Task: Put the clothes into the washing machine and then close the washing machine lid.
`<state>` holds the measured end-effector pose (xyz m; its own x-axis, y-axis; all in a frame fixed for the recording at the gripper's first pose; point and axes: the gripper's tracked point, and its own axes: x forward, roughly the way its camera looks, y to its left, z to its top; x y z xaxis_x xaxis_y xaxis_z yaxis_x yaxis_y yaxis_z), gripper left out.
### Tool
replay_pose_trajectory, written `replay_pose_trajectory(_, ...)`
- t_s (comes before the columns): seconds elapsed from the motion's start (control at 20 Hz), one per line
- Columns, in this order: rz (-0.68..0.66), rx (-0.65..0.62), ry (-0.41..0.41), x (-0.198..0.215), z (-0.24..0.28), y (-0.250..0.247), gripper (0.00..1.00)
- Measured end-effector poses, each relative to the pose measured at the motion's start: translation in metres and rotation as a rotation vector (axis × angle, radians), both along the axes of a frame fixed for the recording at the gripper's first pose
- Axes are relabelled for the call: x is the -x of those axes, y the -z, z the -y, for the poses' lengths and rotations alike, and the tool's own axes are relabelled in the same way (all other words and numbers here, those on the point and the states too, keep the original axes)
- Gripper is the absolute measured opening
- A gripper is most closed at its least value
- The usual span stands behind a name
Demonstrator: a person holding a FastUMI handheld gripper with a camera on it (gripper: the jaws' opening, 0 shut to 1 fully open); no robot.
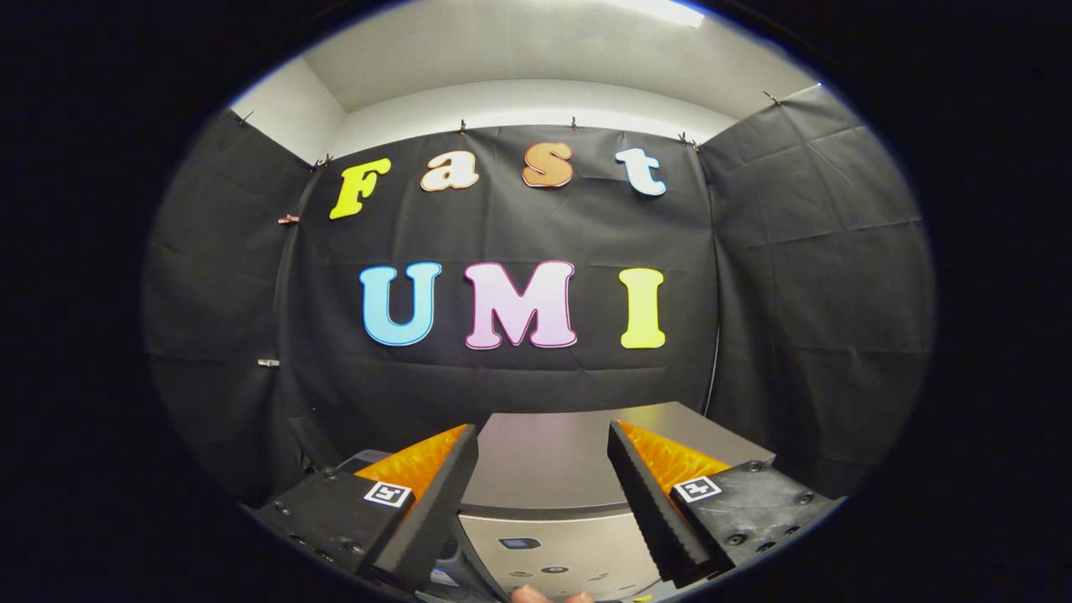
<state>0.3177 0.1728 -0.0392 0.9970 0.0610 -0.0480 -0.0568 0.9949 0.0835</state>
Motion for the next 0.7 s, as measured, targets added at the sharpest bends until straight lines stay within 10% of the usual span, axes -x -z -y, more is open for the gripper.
replay_pose_trajectory(0.7,0.014,0.044,0.032,0.0,-0.001,-0.001,0.97)
